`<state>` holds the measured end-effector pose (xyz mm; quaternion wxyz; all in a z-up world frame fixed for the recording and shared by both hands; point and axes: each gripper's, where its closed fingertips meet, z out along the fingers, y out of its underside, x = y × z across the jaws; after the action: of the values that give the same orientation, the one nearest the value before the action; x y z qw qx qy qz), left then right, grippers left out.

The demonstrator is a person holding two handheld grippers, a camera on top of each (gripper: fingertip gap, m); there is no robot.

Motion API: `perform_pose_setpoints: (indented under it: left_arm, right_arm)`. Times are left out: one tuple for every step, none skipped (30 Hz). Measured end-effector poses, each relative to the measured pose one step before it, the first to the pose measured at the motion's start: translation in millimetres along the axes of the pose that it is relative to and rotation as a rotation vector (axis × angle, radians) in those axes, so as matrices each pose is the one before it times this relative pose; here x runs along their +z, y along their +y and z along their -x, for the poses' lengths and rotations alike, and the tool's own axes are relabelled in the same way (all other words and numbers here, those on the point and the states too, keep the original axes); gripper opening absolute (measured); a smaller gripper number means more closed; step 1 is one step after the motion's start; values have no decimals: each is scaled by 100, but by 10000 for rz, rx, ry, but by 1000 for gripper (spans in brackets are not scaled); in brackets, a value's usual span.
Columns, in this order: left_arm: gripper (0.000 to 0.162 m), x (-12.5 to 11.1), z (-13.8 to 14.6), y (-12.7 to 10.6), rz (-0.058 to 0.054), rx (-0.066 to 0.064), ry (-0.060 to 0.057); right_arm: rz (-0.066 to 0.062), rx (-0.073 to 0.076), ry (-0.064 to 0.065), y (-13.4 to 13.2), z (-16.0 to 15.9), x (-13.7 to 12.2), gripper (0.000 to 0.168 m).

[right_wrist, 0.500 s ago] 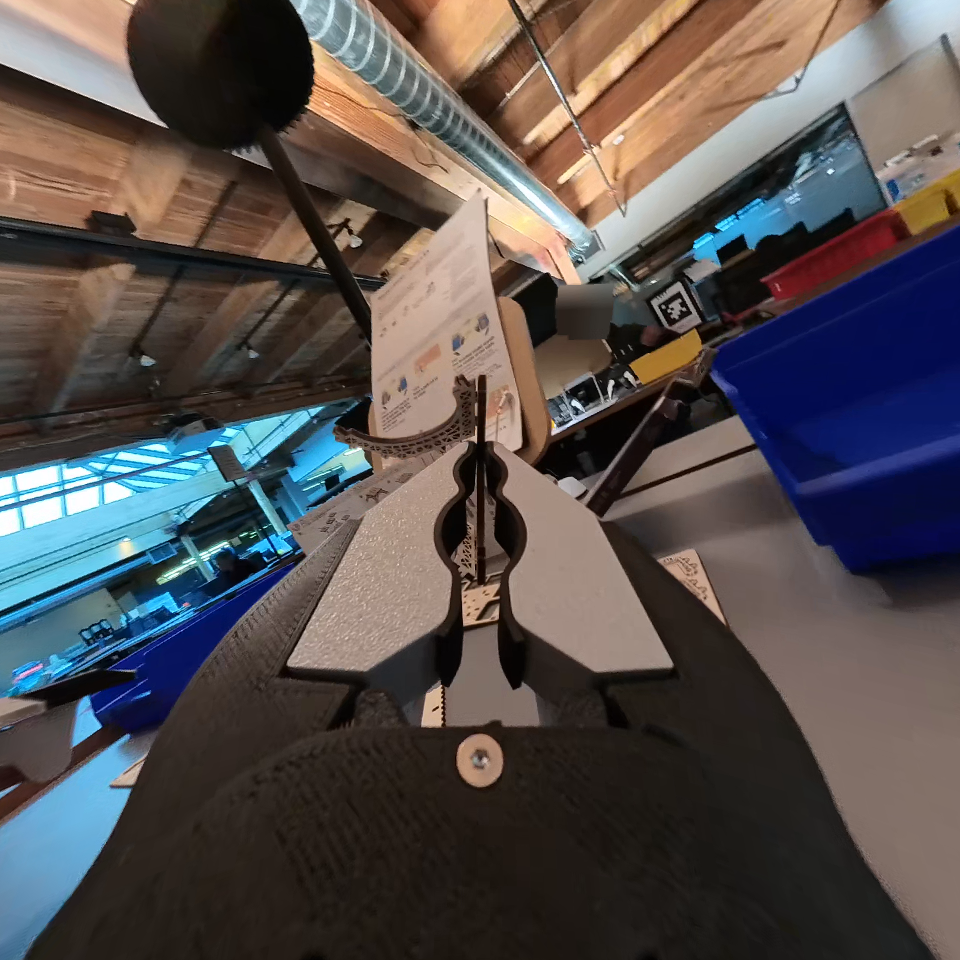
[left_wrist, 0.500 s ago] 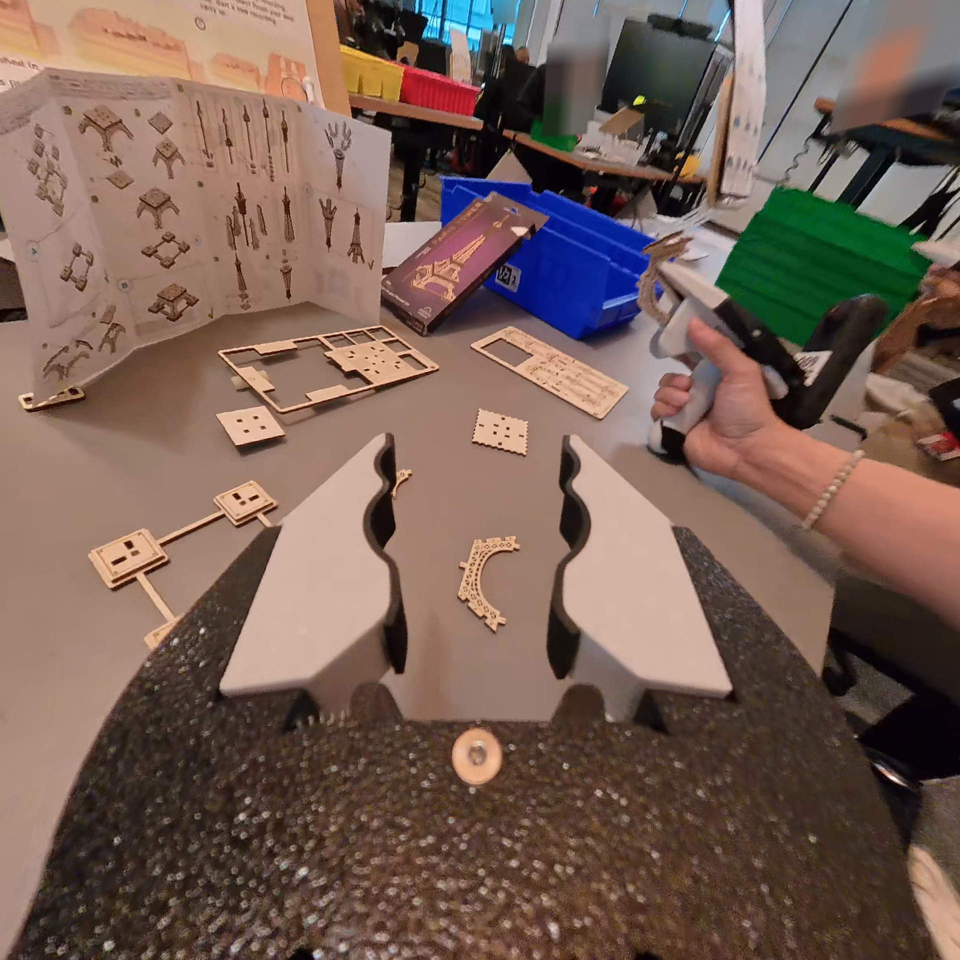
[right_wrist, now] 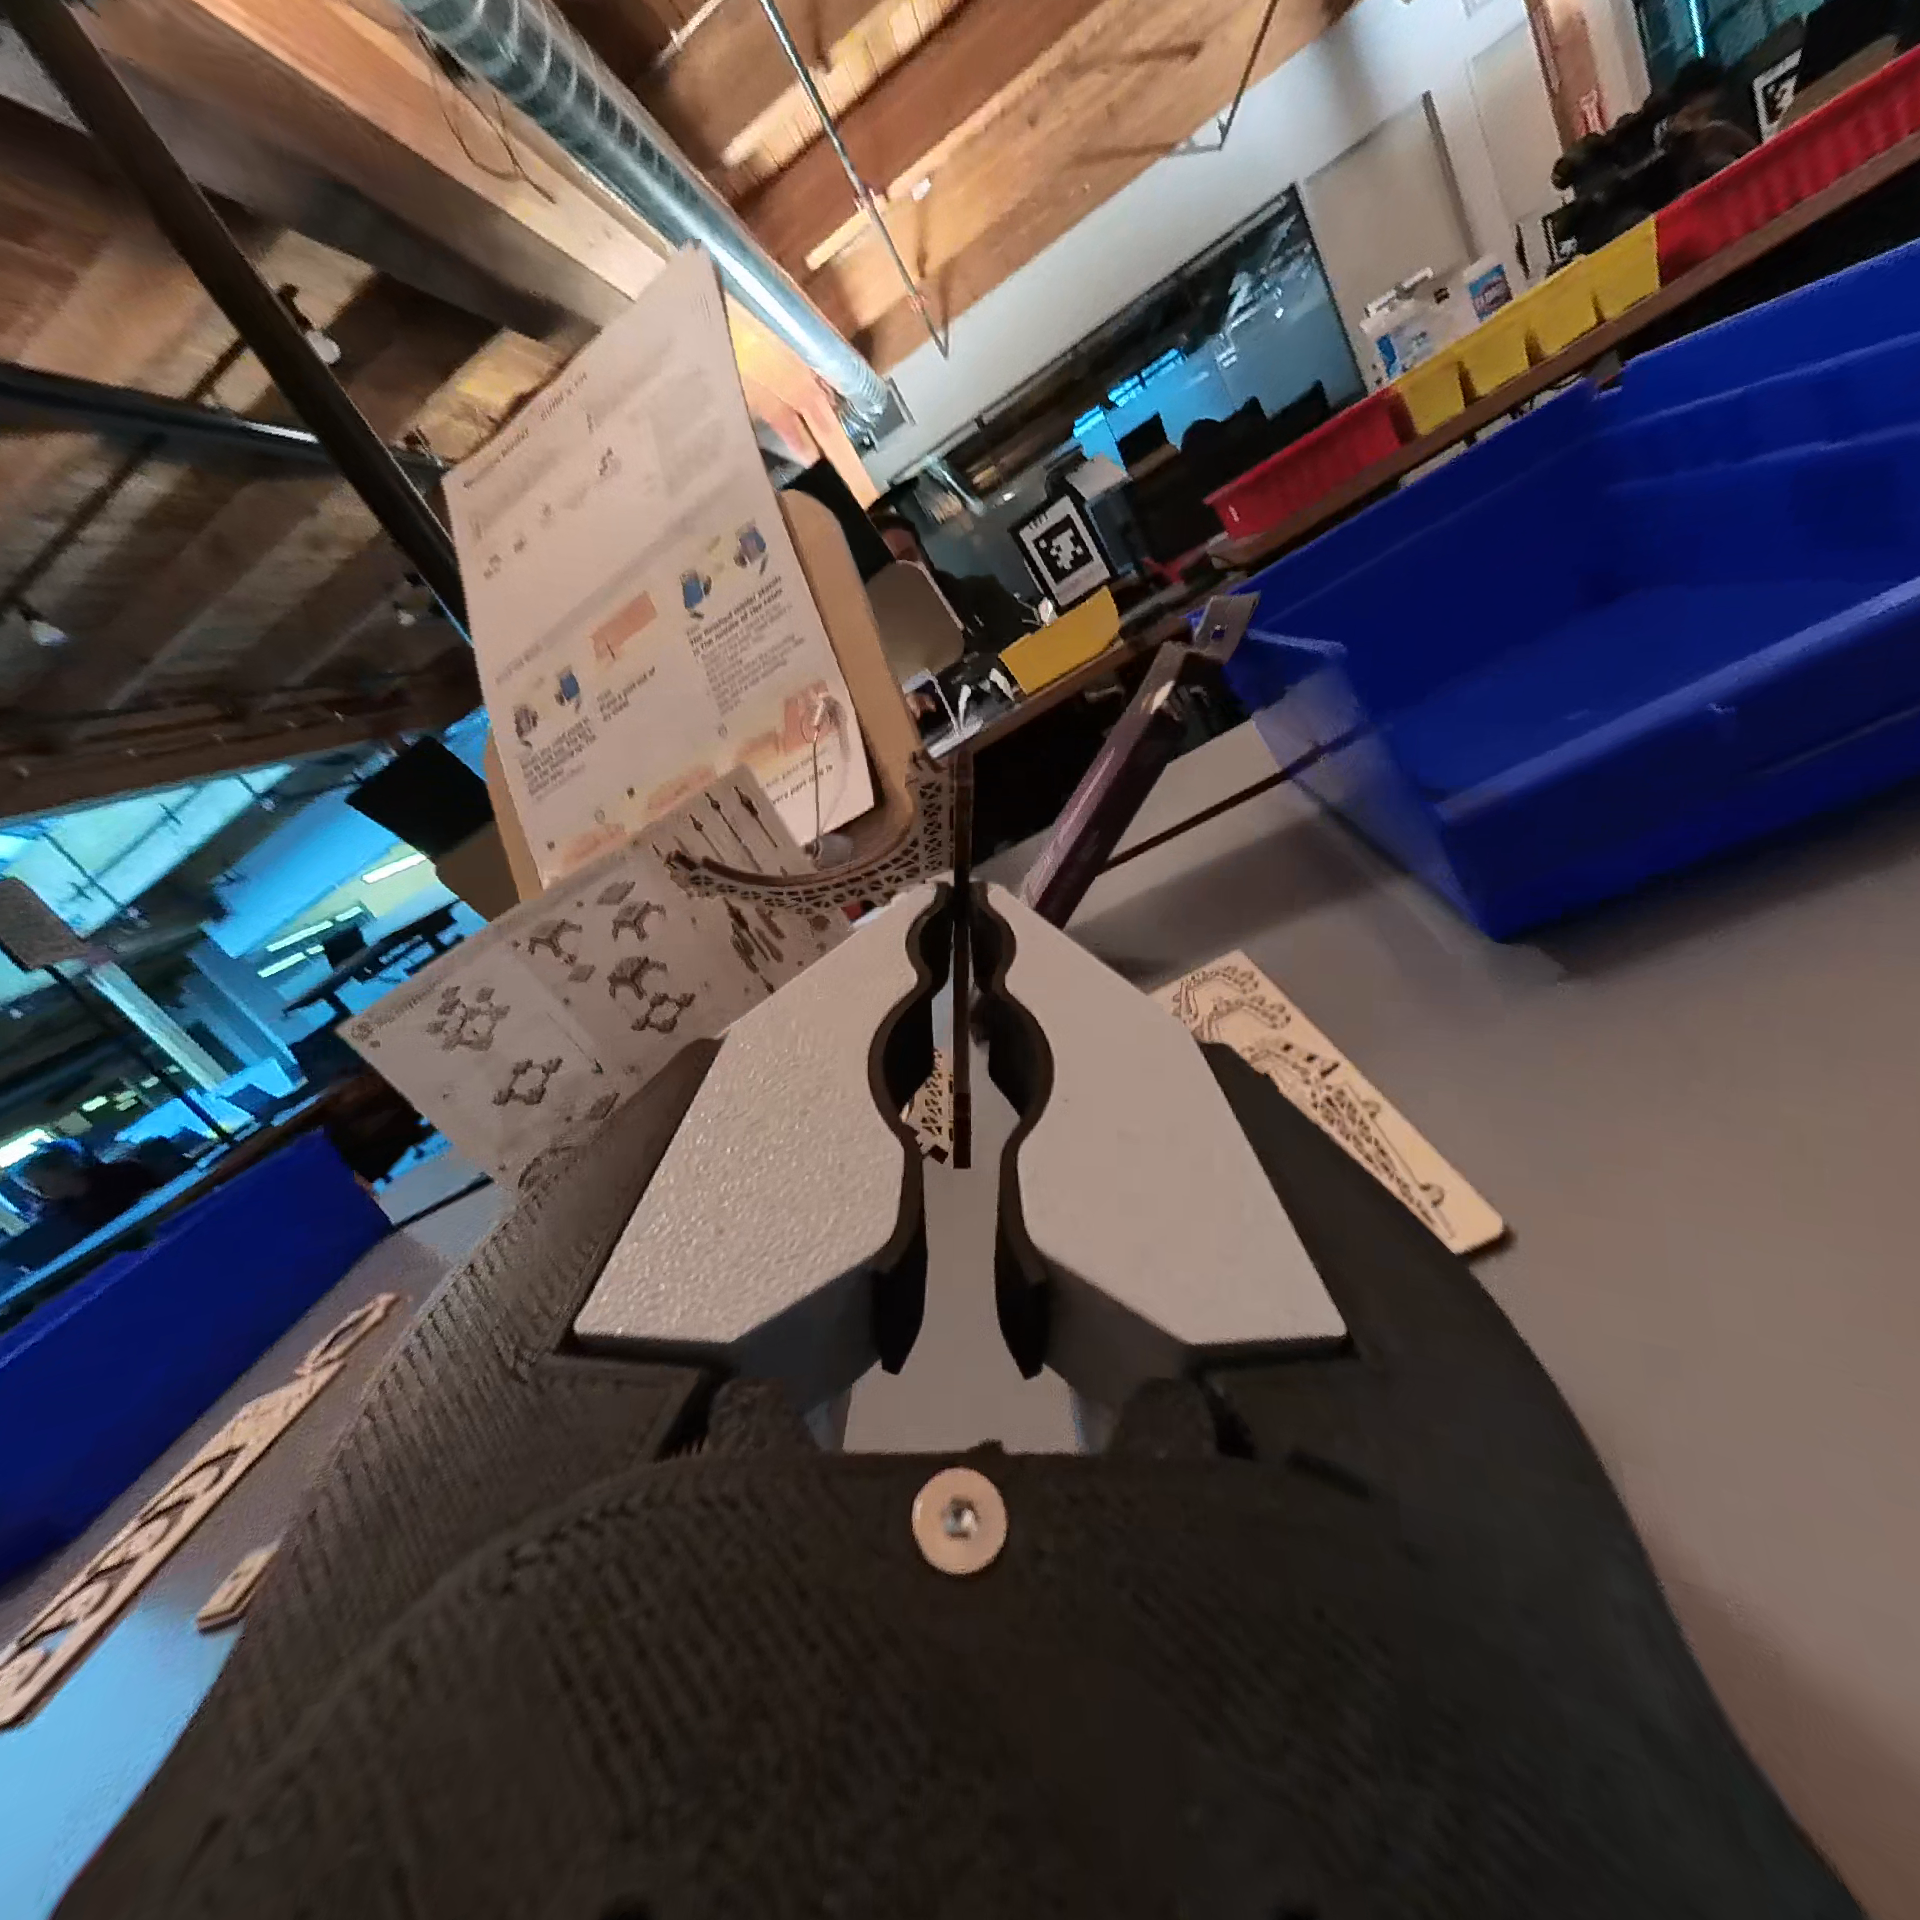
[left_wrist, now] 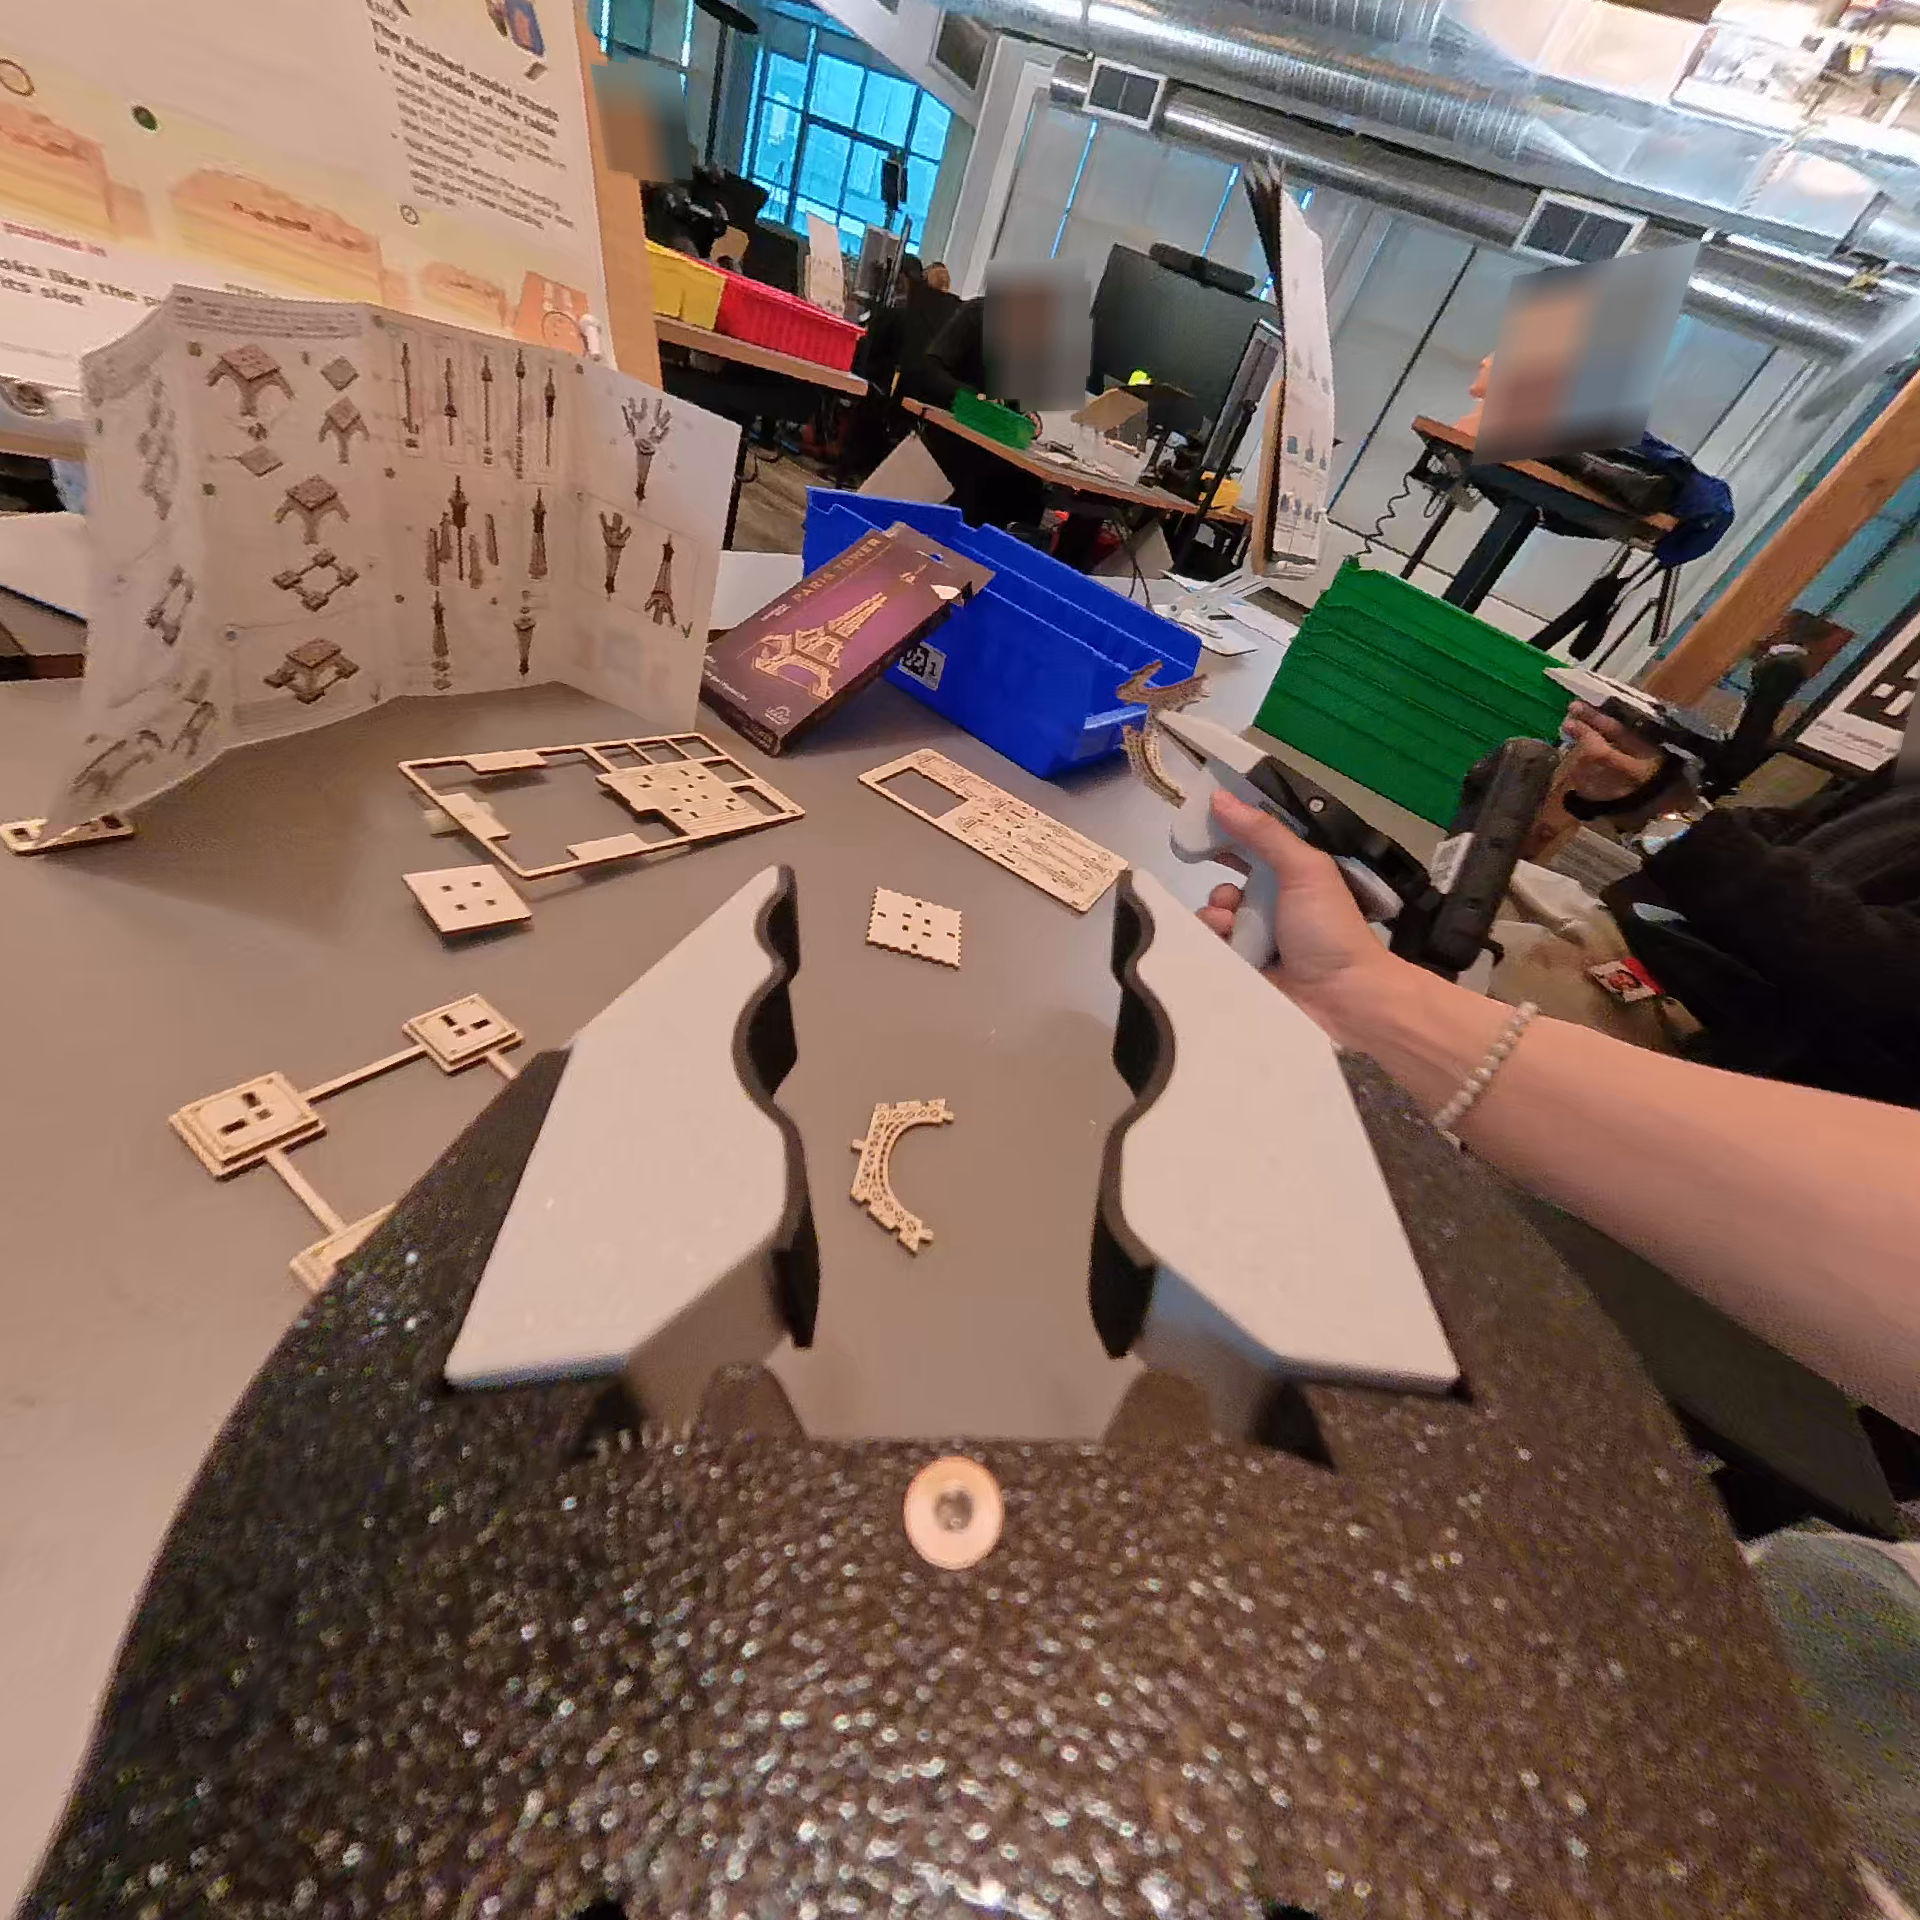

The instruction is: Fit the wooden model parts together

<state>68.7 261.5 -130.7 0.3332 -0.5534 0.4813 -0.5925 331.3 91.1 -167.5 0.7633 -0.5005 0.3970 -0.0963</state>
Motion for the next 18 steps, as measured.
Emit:
perform_pose_setpoints:
  left_arm:
    - [58, -291, 144, -1, -29, -46, -134]
    - [59, -315, 164, -78, -111, -91, -146]
    - [58, -304, 61, -120, -176, -122, -80]
    - [58, -300, -52, -70, -186, -166, -30]
    - [58, -305, -124, 18, -169, -187, -4]
    - [58, -314, -241, 154, -136, -147, 48]
    - [58, -360, -341, 308, -68, -93, 82]
    - [58, -433, -310, 372, -23, -40, 34]
    - [58, -532, -249, 325, -30, -13, -43]
    - [58, -624, -355, 228, -64, -17, -28]
    - [58, -705, -547, 95, -117, -40, 45]
    - [57, -732, -673, -17, -169, -47, 73]
    - [57, -708, -677, -91, -190, -26, 32]
    - [56, -660, -687, -103, -169, 21, -6]
    - [56, -613, -753, -17, -102, 97, 12]
    - [56, -566, -700, 89, -39, 145, -8]
    - [56, -555, -570, 173, 4, 127, -78]
    - [57, -571, -496, 277, 47, 115, -93]
  right_arm:
    - [123, -101, 34, 232, 320, -260, 0]
    - [115, -108, 18, 223, 327, -264, 0]
    - [126, -148, 6, 205, 342, -258, 0]
    - [136, -223, 7, 193, 339, -224, 0]
    - [141, -255, -21, 190, 363, -191, 0]
    - [129, -204, -95, 189, 434, -153, 0]
    - [62, -72, -131, 153, 472, -145, 0]
    - [-26, 78, -146, 109, 457, -143, 0]
    - [-92, 158, -139, 50, 429, -163, 0]
    - [-124, 165, -100, 34, 373, -150, 0]
    - [-109, 157, -145, 38, 437, -146, 0]
    - [-69, 129, -215, 82, 505, -148, 0]
    - [-72, 72, -183, 15, 420, -172, 0]
    - [-103, 56, -135, -79, 282, -211, 0]
    - [-156, 105, -183, -177, 226, -237, 0]
    - [-197, 206, -164, -246, 58, -254, 0]
    - [-263, 321, -65, -339, -213, -300, 0]
    - [-301, 403, -43, -389, -352, -307, 0]
